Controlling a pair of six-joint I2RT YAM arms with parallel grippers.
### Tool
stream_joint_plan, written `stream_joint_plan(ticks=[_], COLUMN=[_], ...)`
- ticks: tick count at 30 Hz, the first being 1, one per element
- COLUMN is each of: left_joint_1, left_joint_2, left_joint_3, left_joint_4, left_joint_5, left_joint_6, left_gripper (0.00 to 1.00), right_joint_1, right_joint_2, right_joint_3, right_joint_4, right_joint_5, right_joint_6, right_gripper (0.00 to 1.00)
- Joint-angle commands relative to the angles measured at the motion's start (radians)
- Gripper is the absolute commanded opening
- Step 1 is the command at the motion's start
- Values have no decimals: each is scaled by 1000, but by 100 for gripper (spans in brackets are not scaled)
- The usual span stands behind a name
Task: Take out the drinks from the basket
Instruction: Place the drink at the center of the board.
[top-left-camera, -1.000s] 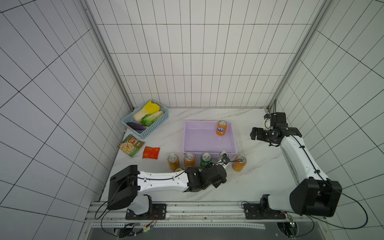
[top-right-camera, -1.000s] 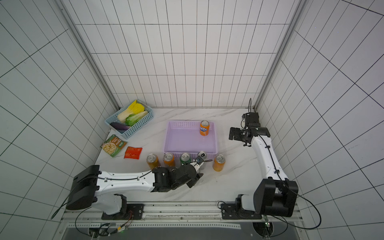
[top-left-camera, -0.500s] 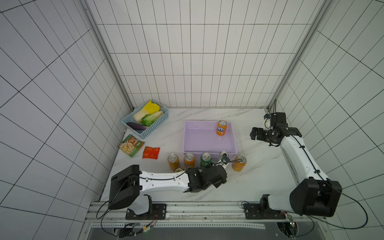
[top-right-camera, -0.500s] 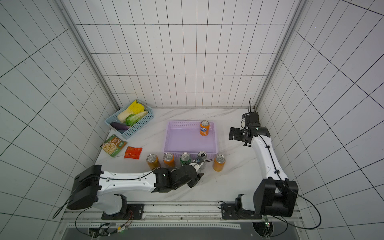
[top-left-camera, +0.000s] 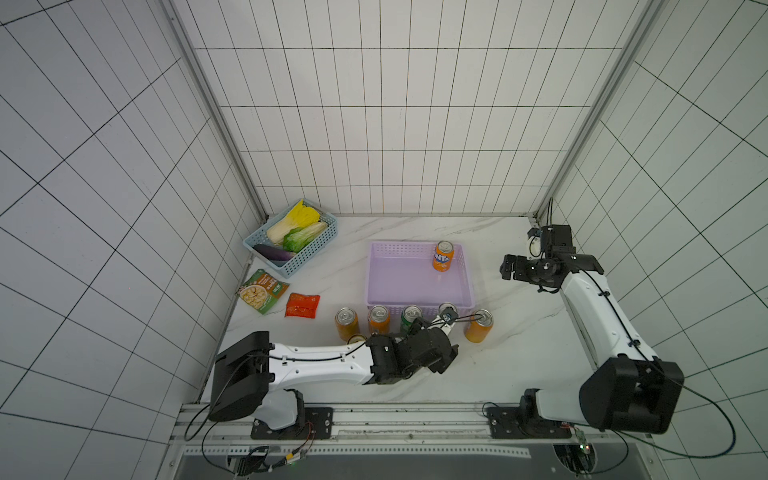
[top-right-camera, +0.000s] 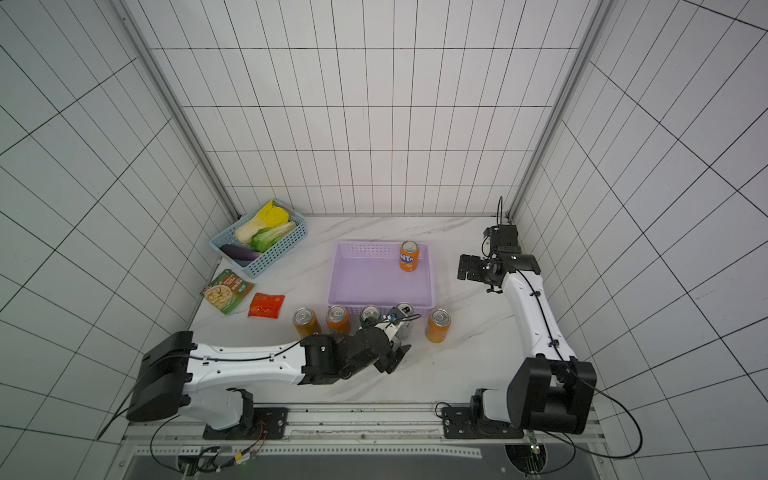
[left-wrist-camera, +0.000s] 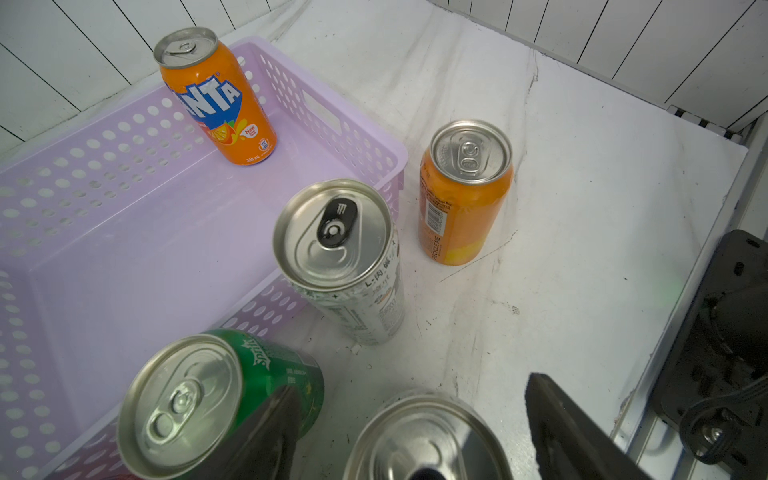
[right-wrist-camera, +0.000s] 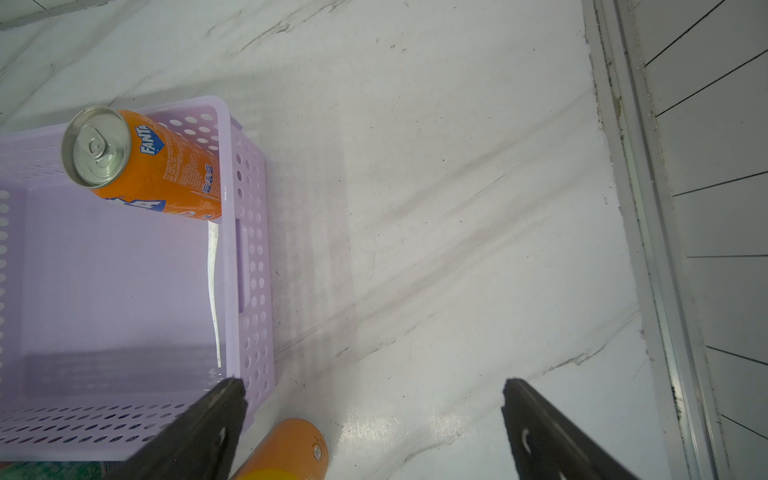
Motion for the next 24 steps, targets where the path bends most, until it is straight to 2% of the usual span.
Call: stream_joint_plan(ticks=[1,10,24], left_joint_1=[2,83,339], left_joint_2=[-56,-194,-388], left_joint_3=[44,51,55], left_joint_4=[-28,-89,-232], left_joint_5=[-7,28,106], left_joint_6=[9,20,63], left_gripper=[87,95,98], right_joint_1=[-10,-9,28], right_joint_2=[-6,-3,7], right_joint_3=[-28,-24,-17], right_joint_4=[3,4,9], right_joint_5=[-13,-29,-48], right_joint_6=[-4,-6,14], right_gripper=[99,99,100])
